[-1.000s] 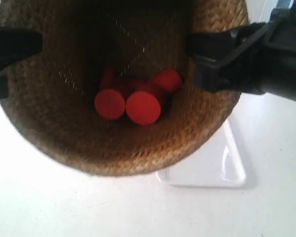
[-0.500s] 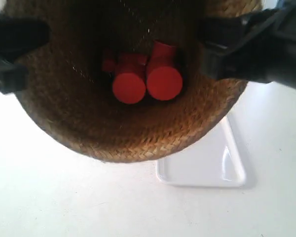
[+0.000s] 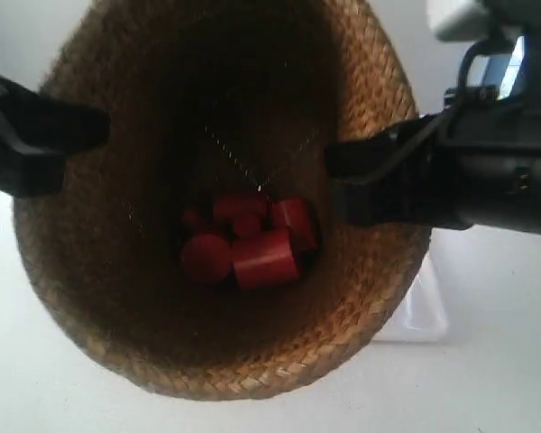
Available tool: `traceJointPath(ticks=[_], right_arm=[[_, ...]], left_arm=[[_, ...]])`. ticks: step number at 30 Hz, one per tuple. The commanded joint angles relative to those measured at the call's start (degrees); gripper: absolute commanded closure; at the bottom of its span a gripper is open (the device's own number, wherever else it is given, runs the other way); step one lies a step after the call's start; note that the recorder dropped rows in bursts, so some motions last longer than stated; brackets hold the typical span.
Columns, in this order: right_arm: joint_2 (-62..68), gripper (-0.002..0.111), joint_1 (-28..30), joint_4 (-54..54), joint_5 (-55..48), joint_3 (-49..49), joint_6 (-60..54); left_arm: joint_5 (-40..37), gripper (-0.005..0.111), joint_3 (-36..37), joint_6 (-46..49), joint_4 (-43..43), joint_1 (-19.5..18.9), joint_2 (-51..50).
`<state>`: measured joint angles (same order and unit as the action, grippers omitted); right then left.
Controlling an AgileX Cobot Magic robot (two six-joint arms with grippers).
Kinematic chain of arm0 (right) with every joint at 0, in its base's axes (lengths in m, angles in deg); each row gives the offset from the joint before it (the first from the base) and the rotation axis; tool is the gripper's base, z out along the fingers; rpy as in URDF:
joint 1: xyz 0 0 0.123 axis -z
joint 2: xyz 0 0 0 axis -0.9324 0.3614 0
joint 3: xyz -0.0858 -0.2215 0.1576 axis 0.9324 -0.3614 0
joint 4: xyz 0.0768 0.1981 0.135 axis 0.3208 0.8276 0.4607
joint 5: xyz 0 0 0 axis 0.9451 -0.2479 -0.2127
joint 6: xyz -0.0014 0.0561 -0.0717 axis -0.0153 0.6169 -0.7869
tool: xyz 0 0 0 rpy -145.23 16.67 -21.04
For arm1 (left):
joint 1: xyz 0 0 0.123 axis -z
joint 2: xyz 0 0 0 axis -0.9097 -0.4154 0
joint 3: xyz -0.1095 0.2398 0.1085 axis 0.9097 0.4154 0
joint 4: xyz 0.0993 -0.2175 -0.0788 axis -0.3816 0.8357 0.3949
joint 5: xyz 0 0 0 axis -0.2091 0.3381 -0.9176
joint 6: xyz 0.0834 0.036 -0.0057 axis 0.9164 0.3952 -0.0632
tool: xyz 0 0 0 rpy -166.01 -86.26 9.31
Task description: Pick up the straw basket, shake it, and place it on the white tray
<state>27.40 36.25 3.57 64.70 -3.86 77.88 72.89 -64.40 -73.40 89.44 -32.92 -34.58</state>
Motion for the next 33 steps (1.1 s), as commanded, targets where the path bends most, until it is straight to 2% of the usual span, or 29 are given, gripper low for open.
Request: traceJointPath(ticks=[1,2,3,5,6,9,12,14,17,20,24,27,30,33], right_arm=[[-2.77,0.108,-0.96,-5.95,14.63,-1.75,-1.6],[1.84,0.108,1.01,-5.84,16.7,-3.08,-1.6],[4.96,0.108,1.88,-5.09,13.9,-2.43,-0.87],[3.99,0.108,0.68,-3.77,2.78,1.72,2.95],[0.74,0.108,-1.27,-3.77,0.69,3.57,2.95],[-3.31,0.108,-3.14,-7.59,11.67,1.77,2.03],[3.38,0.108,0.71,-8.52,17.59,-1.19,1.77],[6.29,0.108,1.68,-6.83,12.49,0.7,4.57],[1.89,0.108,-0.62,-5.64,3.89,5.09,5.32],[-3.49,0.108,-2.88,-6.08,6.64,5.69,1.34],[1.11,0.108,-0.05,-10.0,14.29,0.13,-0.67],[5.54,0.108,1.14,-8.54,9.09,0.86,5.07],[-0.12,0.108,-1.37,-7.01,3.94,4.03,7.17],[-5.68,0.108,-3.39,-7.7,10.21,3.86,5.84]], left_arm=[[7.66,0.107,2.01,4.31,-2.3,-0.95,1.44],[8.74,0.107,3.61,3.8,-1.98,-2.37,-2.05],[6.63,0.107,3.01,1.66,-0.63,-2.62,-3.48],[1.22,0.107,-0.45,0.64,1.42,-0.83,-0.68],[0.62,0.107,-2.1,2.36,1.17,0.26,2.06],[5.09,0.107,-0.15,4.32,-4.63,-0.59,4.33],[8.82,0.107,4.71,2.64,-5.42,-3.55,-1.53],[6.78,0.107,3.55,-2.16,-2.3,-3.63,-2.79],[6.12,0.107,0.61,-1.46,-0.21,-0.47,2.07],[7.46,0.107,-0.16,2.01,-0.76,0.9,5.48],[9.16,0.107,4.55,2.78,-2.3,-2.23,-0.87],[6.88,0.107,2.66,-1.49,0.49,-2.79,-2.39],[4.83,0.107,-1.3,1.65,0.82,-0.36,2.96],[5.78,0.107,-1.89,5.66,-0.08,-0.11,5.79]])
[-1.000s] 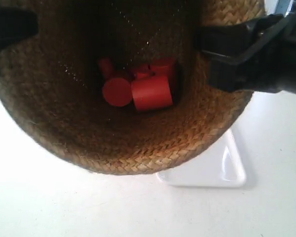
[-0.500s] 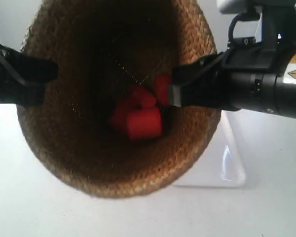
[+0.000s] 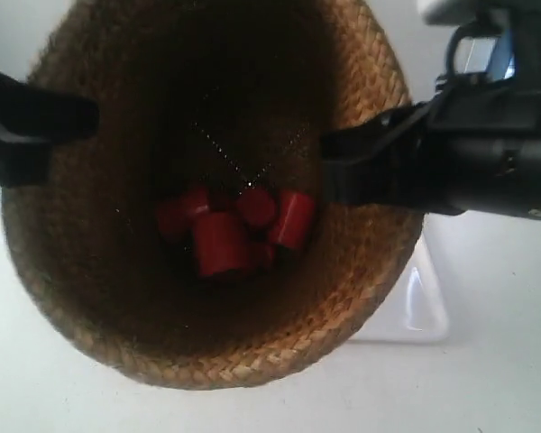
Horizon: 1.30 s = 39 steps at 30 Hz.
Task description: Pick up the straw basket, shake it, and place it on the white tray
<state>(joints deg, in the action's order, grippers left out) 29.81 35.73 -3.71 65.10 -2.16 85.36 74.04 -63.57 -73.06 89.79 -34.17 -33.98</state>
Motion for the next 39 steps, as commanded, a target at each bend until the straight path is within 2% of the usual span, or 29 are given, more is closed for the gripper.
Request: traceJointPath(ticks=[1,4,6,8,10,13,17,19,22,25,28,31,34,36,39], right_arm=[[-8.22,0.108,-2.71,-2.54,12.37,0.93,-3.84],[-1.04,0.108,0.88,-4.11,15.16,-2.23,-4.65],[2.89,0.108,2.38,-3.13,10.92,-1.26,-2.23],[1.35,0.108,1.34,-0.23,4.56,1.4,0.91],[-2.72,0.108,-1.14,0.5,3.08,2.79,-0.11],[-6.52,0.108,-2.83,-1.02,8.47,1.64,-1.38],[1.24,0.108,0.04,-4.58,14.26,-2.39,-2.91],[3.51,0.108,0.6,-2.83,9.28,-0.84,0.89],[-1.09,0.108,-1.81,-1.89,3.56,2.24,2.84],[-6.21,0.108,-3.67,-2.35,9.84,2.09,1.69],[-1.81,0.108,-1.49,-6.07,16.97,-2.08,-1.3],[3.88,0.108,1.24,-5.2,11.85,-1.77,0.24],[-0.18,0.108,-0.64,-4.17,2.95,1.56,1.84],[-4.66,0.108,-2.18,-4.17,3.7,1.93,-1.35],[-6.08,0.108,-1.88,-7.31,11.09,-0.24,-1.46]], left_arm=[[5.27,0.107,-1.6,5.8,-0.8,0.76,4.88],[8.61,0.107,2.44,5.8,-1.04,-1.79,-1.75],[6.61,0.107,1.38,2.01,2.07,-2.52,-3.82],[2.58,0.107,-1.78,1.07,4.41,-1.17,-1.45],[1.44,0.107,-3.84,2.99,4.3,0.1,1.58],[2.31,0.107,-3.35,8.63,0.3,0.77,4.2],[5.71,0.107,0.73,5.31,-0.33,-0.81,-2.62],[3.35,0.107,-0.65,1.68,2.54,-0.66,-3.44],[-0.07,0.107,-4.53,1.46,3.65,1.03,0.36],[1.73,0.107,-4.44,4.74,0.26,1.29,3.27],[3.64,0.107,-0.65,4.61,-3.12,-0.79,-1.41],[-0.34,0.107,-0.02,3.98,-2.64,-1.97,-5.79],[-4.66,0.107,-2.71,4.22,-2.07,0.28,-1.51],[-1.21,0.107,-2.49,5.31,-3.05,1.03,2.34],[6.0,0.107,1.15,5.31,-6.06,-0.79,1.51]])
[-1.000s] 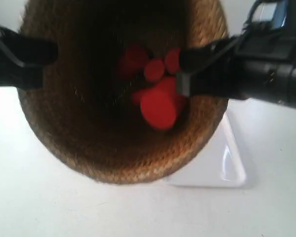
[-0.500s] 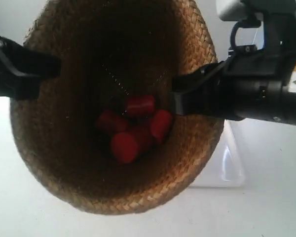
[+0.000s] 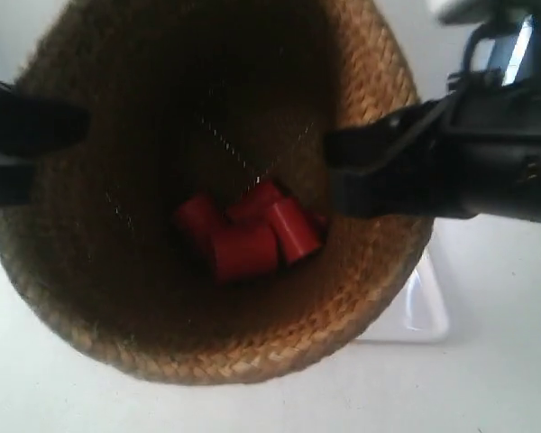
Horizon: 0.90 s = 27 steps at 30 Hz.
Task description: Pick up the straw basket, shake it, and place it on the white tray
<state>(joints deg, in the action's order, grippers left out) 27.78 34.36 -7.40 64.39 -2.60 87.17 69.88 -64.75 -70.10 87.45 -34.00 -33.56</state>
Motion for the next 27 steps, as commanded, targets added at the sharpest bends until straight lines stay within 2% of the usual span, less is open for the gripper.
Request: traceJointPath(ticks=[1,4,8,10,11,12,13,14,15,17,18,19,21,22,24,26,27], right_arm=[[-2.33,0.108,0.36,-4.89,14.08,-0.96,-3.27],[3.81,0.108,3.56,-4.57,10.47,-1.31,-2.04],[0.14,0.108,1.34,-3.3,0.65,2.68,2.11],[-3.82,0.108,-0.89,-3.3,4.07,2.94,2.0],[-5.78,0.108,-1.9,-4.13,8.97,2.32,1.61],[-5.24,0.108,-1.63,-6.47,11.17,1.38,1.06],[-0.91,0.108,0.59,-8.93,12.22,-0.6,1.06],[2.2,0.108,2.12,-8.94,10.85,-0.87,1.06],[5.59,0.108,3.2,-6.47,5.65,0.24,4.43],[1.31,0.108,0.15,-2.89,2.67,1.88,4.29],[-0.94,0.108,-1.18,-2.9,4.66,1.99,4.29],[-3.69,0.108,-2.47,-4.59,9.47,1.38,4.08],[-0.44,0.108,0.36,-11.86,12.93,-1.3,3.03],[3.96,0.108,3.4,-11.69,11.19,-1.88,3.38],[6.47,0.108,4.26,-8.39,6.27,-0.42,7.75],[3.1,0.108,3.09,-2.97,0.79,1.88,8.66],[-0.63,0.108,1.02,-1.05,1.78,2.71,6.96]], left_arm=[[12.13,0.107,3.55,2.35,-3.72,-1.79,-0.43],[11.12,0.107,4.25,0.01,-2.38,-3.8,-4.74],[4.77,0.107,0.15,-0.29,1.05,-0.83,0.06],[5.28,0.107,-0.5,1.24,1.05,0.81,3.3],[6.76,0.107,0.46,3.3,0.01,1.19,4.55],[7.7,0.107,2.07,3.62,-1.46,0.73,3.79],[11.21,0.107,5.68,3.24,-2.53,-1.75,-0.64],[10.94,0.107,6.18,1.65,-2.04,-2.93,-2.96],[7.48,0.107,4.94,-2.34,0.97,-3.32,-4.21],[3.55,0.107,1.82,-2.03,3.58,-1.2,0.35],[4.28,0.107,1.37,-0.83,3.26,-0.3,2.25],[6.33,0.107,1.68,4.61,-0.3,0.07,4.07],[9.18,0.107,5.22,4.86,-4.26,-3.0,0.33],[7.93,0.107,5.74,3.77,-3.82,-5.43,-3.08],[5.03,0.107,3.77,0.76,1.01,-5.58,-3.43],[0.76,0.107,0.61,1.4,6.25,-3.8,-0.12],[1.47,0.107,-0.58,3.41,6.74,-1.93,3.19]])
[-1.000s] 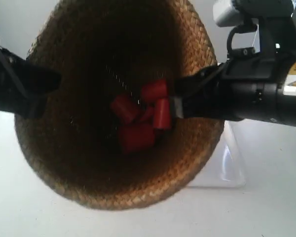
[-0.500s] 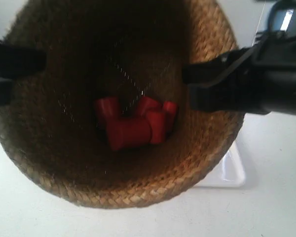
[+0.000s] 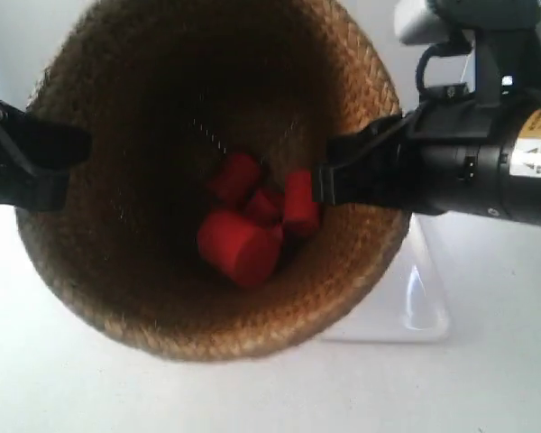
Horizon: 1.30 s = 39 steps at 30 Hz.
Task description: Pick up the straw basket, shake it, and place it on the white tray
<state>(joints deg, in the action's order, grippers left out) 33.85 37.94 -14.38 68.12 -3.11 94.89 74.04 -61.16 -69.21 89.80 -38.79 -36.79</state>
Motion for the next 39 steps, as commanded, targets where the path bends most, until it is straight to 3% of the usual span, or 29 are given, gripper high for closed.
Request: traceJointPath(ticks=[1,4,6,10,14,19,23,26,30,39], right_arm=[[-9.06,0.108,-4.21,5.32,1.76,3.22,-2.34],[-7.7,0.108,-2.49,-0.91,9.59,0.85,-4.54],[-3.38,0.108,-0.26,-0.95,7.71,0.73,-4.68],[-3.94,0.108,-1.15,2.63,-3.06,4.62,-1.79],[-10.08,0.108,-4.58,2.74,3.46,4.37,-2.15],[-3.69,0.108,-1.39,-4.08,5.27,0.38,-3.29],[-1.98,0.108,-0.81,-3.74,-4.86,3.4,1.13],[-4.05,0.108,-0.81,-3.74,-9.61,6.7,1.53],[-7.96,0.108,-0.81,-3.74,-10.89,9.12,1.53],[-9.9,0.108,-0.72,-3.95,-14.37,9.49,2.62]], left_arm=[[-0.95,0.107,-4.02,5.8,3.81,3.67,7.82],[5.94,0.107,0.53,7.35,1.34,2.37,4.82],[5.76,0.107,1.47,5.65,1.94,1.67,1.48],[2.04,0.107,-1.77,2.62,6.49,4.53,3.56],[3.88,0.107,-2.54,7.72,4.66,6.58,7.91],[8.68,0.107,3.1,10.25,1.97,6.46,1.74],[3.74,0.107,0.71,1.46,3.59,6.46,-0.61],[-0.01,0.107,-2.6,0.17,3.24,6.46,-0.61],[-5.21,0.107,-7.39,0.17,3.24,6.46,-0.61],[-6.84,0.107,-10.92,-4.18,1.34,6.46,-3.24]])
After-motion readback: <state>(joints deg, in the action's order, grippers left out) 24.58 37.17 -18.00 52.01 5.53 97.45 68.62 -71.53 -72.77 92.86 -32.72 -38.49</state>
